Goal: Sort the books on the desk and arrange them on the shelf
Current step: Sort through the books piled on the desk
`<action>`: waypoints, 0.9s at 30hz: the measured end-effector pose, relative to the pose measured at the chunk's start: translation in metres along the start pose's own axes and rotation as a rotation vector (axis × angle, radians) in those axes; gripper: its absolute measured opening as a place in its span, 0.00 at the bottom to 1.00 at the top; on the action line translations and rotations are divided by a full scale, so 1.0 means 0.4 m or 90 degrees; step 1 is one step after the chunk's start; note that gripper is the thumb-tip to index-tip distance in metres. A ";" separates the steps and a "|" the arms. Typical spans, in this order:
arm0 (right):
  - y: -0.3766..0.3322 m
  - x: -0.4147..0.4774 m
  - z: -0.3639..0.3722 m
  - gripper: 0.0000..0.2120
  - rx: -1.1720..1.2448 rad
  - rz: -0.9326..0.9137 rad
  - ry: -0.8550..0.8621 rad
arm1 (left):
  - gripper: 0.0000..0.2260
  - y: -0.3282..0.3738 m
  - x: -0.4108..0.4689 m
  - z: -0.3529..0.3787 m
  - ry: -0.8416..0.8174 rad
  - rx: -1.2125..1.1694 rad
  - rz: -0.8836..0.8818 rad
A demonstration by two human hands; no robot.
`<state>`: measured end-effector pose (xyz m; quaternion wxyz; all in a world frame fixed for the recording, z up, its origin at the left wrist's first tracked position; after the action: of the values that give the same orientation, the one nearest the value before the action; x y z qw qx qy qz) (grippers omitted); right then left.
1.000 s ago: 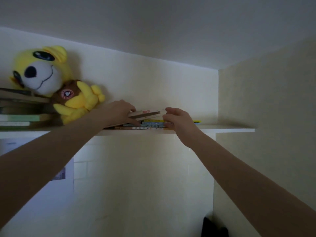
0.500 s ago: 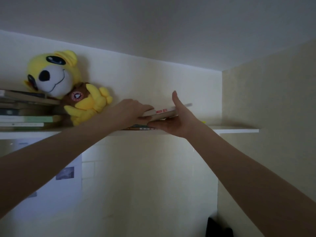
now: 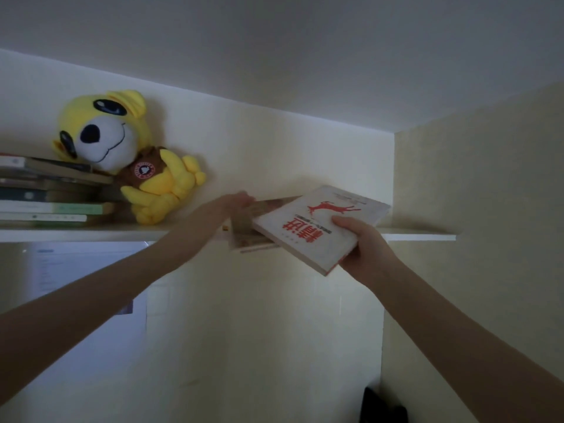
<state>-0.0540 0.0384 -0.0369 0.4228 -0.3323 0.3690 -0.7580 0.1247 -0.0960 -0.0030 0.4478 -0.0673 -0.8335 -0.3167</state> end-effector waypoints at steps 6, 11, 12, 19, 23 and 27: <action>-0.044 -0.101 -0.071 0.25 -0.131 -0.069 -0.019 | 0.65 -0.053 -0.020 0.006 0.002 -0.144 -0.227; -0.057 -0.144 -0.069 0.18 -0.186 -0.077 -0.067 | 0.23 -0.010 0.007 0.095 -0.025 -0.289 -0.272; -0.062 -0.150 -0.069 0.18 -0.196 -0.078 -0.074 | 0.19 -0.004 0.006 0.108 -0.011 -0.345 -0.278; -0.089 -0.148 -0.104 0.21 -0.280 -0.077 -0.029 | 0.17 0.017 0.013 0.097 0.140 -0.326 -0.152; -0.101 -0.150 -0.137 0.27 -0.309 -0.140 0.064 | 0.16 0.029 -0.003 0.095 0.188 -0.305 -0.129; -0.095 -0.200 -0.165 0.41 -0.321 -0.222 0.209 | 0.25 0.040 -0.039 0.104 0.267 -0.230 -0.089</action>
<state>-0.0890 0.1419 -0.0539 0.1270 -0.3581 0.5454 -0.7471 0.1108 -0.0564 -0.0244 0.5683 -0.0211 -0.6551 -0.4973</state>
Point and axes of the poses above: each hand's wrist, its own x-axis towards the middle knuckle, its own z-axis out of the palm, y = z × x, the point moved 7 cm from there along x, towards the middle knuckle, and after that the axes turned 14 degrees about z, right-handed, at the moved point
